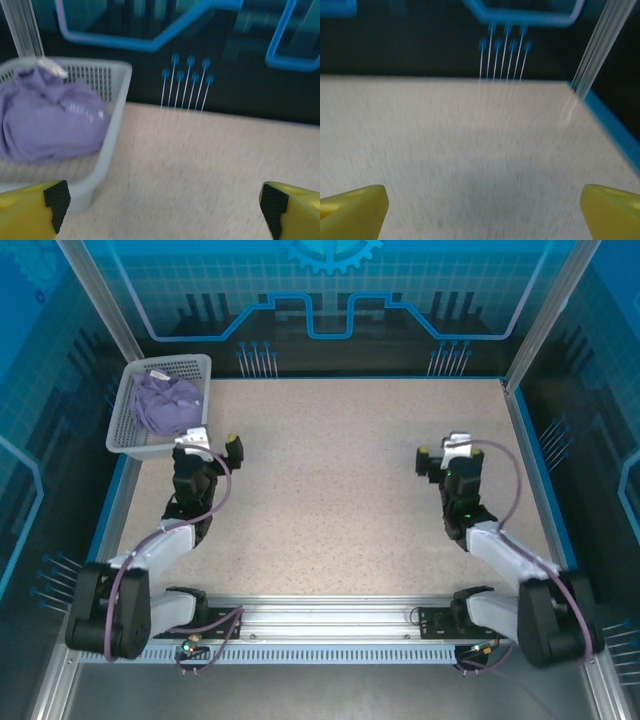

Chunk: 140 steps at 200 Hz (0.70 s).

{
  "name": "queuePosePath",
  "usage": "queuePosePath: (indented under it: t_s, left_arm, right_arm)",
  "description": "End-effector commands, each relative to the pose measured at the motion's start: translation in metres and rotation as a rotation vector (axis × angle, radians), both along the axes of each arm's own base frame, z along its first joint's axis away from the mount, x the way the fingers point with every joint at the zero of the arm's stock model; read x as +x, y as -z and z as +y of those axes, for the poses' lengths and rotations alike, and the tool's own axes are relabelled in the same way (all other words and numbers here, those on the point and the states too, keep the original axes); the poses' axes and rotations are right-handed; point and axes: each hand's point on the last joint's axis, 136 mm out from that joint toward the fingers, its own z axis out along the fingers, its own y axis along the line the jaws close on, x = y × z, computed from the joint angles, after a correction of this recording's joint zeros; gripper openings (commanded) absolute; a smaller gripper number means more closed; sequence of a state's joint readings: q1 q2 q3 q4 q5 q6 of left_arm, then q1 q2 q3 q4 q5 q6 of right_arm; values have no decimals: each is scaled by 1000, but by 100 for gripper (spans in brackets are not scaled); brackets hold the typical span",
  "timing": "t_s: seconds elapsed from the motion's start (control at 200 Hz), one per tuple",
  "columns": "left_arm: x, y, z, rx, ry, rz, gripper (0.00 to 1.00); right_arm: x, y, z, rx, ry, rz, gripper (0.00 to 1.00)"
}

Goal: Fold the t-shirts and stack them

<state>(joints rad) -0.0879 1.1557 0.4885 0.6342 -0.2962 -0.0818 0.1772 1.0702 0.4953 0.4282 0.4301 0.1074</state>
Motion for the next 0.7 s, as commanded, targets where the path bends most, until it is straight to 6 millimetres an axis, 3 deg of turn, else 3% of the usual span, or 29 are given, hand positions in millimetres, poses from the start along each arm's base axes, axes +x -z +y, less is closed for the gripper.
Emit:
queuePosePath:
  t_s: [0.0, 0.1, 0.17, 0.295, 0.38, 0.48, 0.57, 0.585, 0.59, 0.605, 0.61, 0.695]
  left_arm:
    - [-5, -56, 8, -145, -66, -105, 99]
    - [-12, -103, 15, -232, -76, -211, 99]
    - [-15, -124, 28, -354, -76, -240, 99]
    - [5, -126, 58, -513, -108, -62, 99]
    - [28, -114, 69, -498, -161, 80, 99]
    - [55, -83, 81, -520, -248, 273, 99]
    - [80, -38, 95, -544, -345, 472, 99]
    - [82, -39, 97, -551, -352, 483, 99]
    - [85, -29, 98, -551, -358, 509, 99]
    - [87, -30, 99, -556, -366, 519, 99]
    - [90, -20, 100, -557, -373, 546, 99]
    - [114, 16, 110, -538, -421, 687, 99]
  right_arm:
    - [-28, -23, -9, 167, 45, 38, 100]
    - [-46, -52, 9, 289, -103, -10, 100]
    - [-58, -58, 5, 402, -81, -41, 100]
    - [-68, -58, 11, 528, -131, -49, 100]
    - [-63, -51, 26, 578, -196, 23, 100]
    - [-54, -28, 55, 572, -273, 219, 100]
    - [-53, -3, 94, 462, -370, 407, 97]
    - [-53, 1, 101, 439, -386, 435, 97]
    - [-53, 3, 103, 432, -390, 444, 97]
    - [-53, 7, 109, 412, -400, 470, 97]
    - [-53, 9, 110, 409, -399, 479, 97]
    - [-56, 30, 148, 316, -496, 609, 89]
